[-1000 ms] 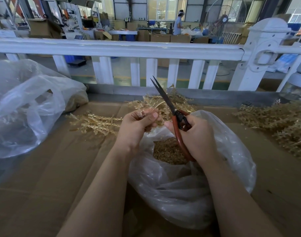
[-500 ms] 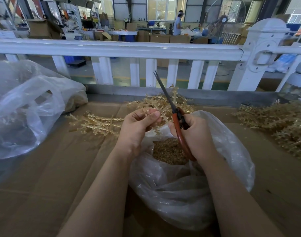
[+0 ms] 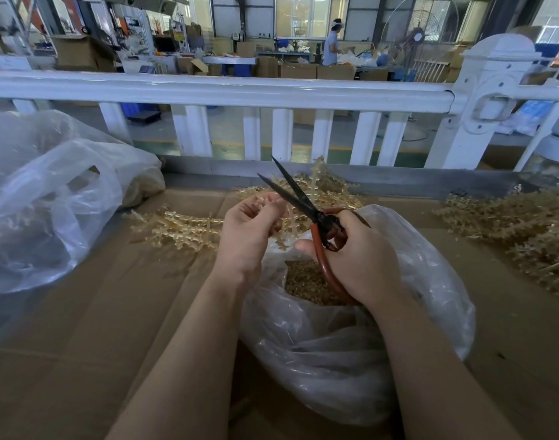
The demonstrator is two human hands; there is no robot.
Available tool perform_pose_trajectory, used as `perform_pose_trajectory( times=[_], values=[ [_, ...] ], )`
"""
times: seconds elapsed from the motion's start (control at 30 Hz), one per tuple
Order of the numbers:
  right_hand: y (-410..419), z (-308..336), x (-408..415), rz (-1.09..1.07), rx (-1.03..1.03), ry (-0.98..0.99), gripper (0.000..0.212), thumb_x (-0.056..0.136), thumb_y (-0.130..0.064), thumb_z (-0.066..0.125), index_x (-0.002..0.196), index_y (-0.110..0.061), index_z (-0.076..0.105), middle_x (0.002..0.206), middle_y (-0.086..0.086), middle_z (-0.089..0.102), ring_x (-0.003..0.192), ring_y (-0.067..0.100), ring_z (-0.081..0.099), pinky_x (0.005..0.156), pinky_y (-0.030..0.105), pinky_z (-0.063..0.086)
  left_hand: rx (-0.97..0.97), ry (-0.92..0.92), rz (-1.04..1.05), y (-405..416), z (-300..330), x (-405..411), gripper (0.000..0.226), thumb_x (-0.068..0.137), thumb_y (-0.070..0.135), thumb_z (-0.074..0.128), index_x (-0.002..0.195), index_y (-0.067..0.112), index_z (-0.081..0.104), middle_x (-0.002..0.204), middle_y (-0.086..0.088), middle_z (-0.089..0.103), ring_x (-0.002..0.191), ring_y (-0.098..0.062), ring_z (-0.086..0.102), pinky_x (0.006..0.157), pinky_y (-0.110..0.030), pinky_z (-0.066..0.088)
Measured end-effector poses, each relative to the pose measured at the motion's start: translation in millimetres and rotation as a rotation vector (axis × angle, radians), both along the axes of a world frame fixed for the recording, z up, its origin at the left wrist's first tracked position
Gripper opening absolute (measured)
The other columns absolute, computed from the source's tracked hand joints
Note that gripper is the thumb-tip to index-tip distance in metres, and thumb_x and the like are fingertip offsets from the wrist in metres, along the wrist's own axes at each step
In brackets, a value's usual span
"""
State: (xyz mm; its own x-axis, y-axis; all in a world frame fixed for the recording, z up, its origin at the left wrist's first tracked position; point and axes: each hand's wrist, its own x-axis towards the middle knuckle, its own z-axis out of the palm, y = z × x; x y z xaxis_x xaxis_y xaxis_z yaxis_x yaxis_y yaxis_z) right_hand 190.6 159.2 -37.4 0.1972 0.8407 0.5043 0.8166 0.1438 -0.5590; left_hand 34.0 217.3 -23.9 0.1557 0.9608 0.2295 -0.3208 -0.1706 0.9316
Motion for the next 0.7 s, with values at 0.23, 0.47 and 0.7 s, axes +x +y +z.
perform_pose_trajectory(
  times=[0.23, 0.47, 0.7],
  values=[
    [0.2, -3.3, -0.6, -0.012, 0.020, -0.086, 0.072, 0.059, -0.103, 0.032, 0.091, -0.040, 0.050, 0.078, -0.026, 0.055, 0.072, -0.011, 0.051, 0.056, 0.010, 0.032, 0.041, 0.013, -0.057, 2.6, -2.7, 1.8, 0.021, 0.087, 0.005, 0.070, 0.069, 0.015, 0.072, 0.064, -0.001, 0.063, 0.059, -0.009, 0.054, 0.060, -0.019, 0.049],
    [0.9, -4.7, 1.2, 0.001, 0.024, -0.100, 0.078, 0.061, -0.102, 0.034, 0.094, -0.035, 0.055, 0.082, -0.023, 0.058, 0.075, -0.010, 0.052, 0.059, 0.010, 0.035, 0.017, 0.022, -0.099, 3.2, -1.5, 0.2, 0.026, 0.089, -0.004, 0.063, 0.070, 0.013, 0.070, 0.061, -0.002, 0.063, 0.058, -0.012, 0.053, 0.061, -0.022, 0.047],
    [1.4, -3.6, 1.7, 0.010, -0.004, -0.065, 0.074, 0.056, -0.099, 0.043, 0.099, -0.040, 0.054, 0.087, -0.024, 0.060, 0.076, -0.011, 0.050, 0.061, 0.011, 0.037, 0.002, -0.030, -0.037, 0.3, -0.6, 2.4, 0.018, 0.090, 0.000, 0.064, 0.072, 0.006, 0.065, 0.059, -0.003, 0.061, 0.054, -0.012, 0.051, 0.069, -0.032, 0.047]
  ],
)
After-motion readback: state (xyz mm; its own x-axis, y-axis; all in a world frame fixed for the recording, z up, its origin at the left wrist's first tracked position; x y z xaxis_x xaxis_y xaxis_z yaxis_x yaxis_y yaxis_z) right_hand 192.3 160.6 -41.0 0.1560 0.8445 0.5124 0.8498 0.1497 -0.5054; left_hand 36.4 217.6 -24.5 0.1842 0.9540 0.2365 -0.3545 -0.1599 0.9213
